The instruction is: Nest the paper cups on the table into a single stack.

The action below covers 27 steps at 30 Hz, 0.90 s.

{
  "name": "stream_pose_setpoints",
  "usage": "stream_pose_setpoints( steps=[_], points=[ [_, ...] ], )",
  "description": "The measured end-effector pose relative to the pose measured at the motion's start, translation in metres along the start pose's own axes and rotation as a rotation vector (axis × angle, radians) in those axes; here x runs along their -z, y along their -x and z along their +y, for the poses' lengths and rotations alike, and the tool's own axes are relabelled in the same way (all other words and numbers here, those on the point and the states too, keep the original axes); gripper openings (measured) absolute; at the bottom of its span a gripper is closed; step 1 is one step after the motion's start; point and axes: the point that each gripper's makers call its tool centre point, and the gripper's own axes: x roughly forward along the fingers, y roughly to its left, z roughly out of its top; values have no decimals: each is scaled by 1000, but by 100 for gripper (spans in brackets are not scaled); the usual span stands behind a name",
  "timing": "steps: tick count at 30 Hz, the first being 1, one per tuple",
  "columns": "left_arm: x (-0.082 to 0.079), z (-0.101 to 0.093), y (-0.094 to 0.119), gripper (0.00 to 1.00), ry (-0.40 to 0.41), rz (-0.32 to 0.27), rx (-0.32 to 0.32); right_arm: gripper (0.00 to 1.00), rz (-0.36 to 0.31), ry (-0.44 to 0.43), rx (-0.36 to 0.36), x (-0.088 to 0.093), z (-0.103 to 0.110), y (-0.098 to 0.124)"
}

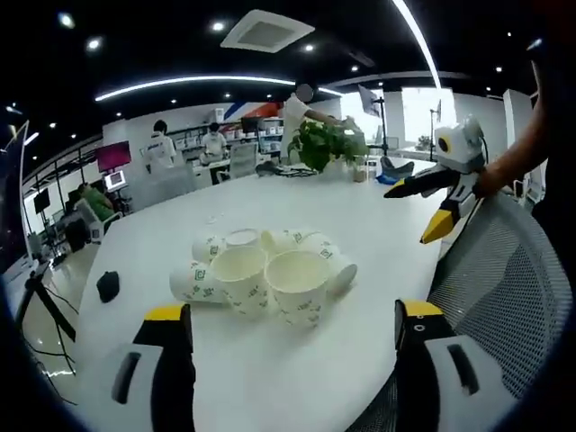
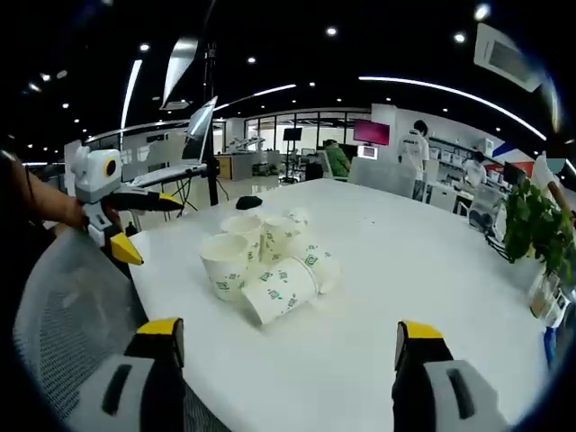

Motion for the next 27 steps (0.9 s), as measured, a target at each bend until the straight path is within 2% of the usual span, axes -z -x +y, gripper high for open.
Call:
stream_pose_setpoints(
  steps=[18, 27],
  points=[
    [0, 1, 0, 90, 6, 0, -4, 99, -4, -3, 7, 2, -4, 0],
    [-3, 3, 0, 93, 26, -20, -8, 100, -13, -5, 8, -4, 1, 1]
  ],
)
